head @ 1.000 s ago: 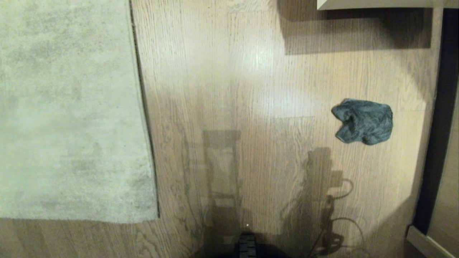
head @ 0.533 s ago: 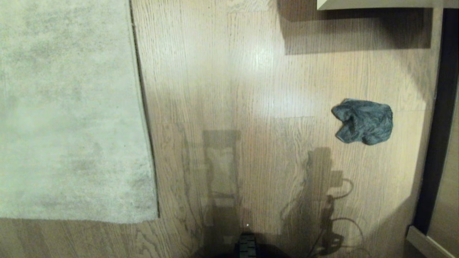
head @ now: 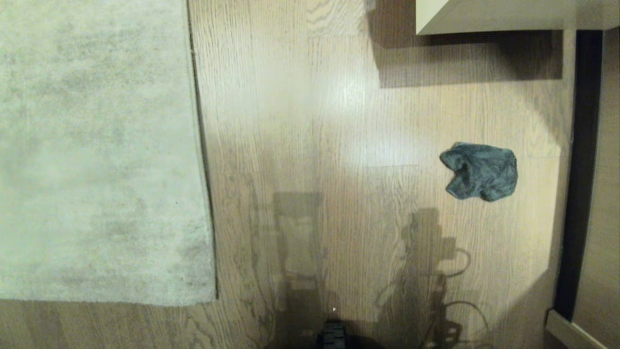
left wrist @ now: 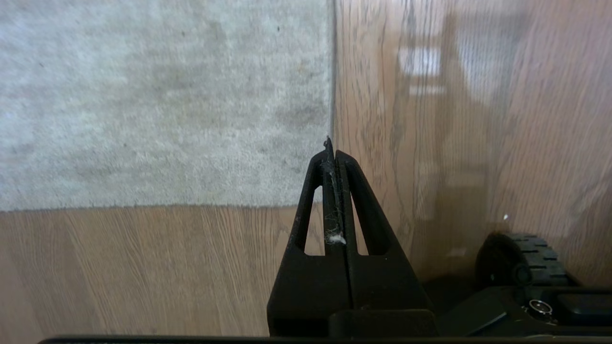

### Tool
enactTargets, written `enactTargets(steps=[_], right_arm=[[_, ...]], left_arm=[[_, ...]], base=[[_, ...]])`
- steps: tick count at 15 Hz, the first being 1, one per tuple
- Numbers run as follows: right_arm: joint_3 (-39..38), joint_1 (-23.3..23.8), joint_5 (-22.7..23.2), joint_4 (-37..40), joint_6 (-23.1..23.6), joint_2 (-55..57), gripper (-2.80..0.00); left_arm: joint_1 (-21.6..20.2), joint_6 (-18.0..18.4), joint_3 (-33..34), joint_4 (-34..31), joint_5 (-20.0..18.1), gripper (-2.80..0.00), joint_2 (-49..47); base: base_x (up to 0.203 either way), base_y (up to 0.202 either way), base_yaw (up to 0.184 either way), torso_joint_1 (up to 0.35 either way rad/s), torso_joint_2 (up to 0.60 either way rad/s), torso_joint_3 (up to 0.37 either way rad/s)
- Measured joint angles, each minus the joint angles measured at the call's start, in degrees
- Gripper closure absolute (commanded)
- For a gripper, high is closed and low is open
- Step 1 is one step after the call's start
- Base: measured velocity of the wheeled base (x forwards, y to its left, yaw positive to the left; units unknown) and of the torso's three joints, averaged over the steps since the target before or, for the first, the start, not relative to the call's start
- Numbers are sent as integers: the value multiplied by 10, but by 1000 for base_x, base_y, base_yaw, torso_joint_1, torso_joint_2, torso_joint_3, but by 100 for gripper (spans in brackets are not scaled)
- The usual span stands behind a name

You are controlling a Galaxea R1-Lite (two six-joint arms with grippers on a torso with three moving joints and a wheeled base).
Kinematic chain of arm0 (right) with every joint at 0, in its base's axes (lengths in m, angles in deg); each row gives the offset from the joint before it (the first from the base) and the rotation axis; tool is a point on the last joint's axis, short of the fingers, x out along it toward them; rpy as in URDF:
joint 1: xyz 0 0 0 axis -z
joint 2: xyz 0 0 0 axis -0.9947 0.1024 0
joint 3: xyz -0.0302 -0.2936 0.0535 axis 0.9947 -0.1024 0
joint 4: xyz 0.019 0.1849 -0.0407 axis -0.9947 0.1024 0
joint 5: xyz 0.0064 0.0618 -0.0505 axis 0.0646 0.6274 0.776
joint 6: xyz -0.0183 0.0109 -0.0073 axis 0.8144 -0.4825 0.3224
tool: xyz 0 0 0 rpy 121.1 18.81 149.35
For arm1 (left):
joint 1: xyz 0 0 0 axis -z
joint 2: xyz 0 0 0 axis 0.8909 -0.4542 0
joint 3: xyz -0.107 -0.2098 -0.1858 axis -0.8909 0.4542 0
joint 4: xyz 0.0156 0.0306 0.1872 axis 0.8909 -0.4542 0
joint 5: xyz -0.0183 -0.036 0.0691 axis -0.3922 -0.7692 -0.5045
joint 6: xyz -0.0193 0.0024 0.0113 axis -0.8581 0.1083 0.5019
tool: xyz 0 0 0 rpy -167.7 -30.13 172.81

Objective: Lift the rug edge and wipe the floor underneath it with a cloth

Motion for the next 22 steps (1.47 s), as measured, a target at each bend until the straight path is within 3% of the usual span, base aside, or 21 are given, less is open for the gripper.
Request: enactTargets(steps=[22], right_arm=[[0, 0, 0, 0, 0, 0, 0]], left_arm=[[0, -1, 0, 0, 0, 0, 0]], base=[[0, 0, 0, 2, 3, 204]])
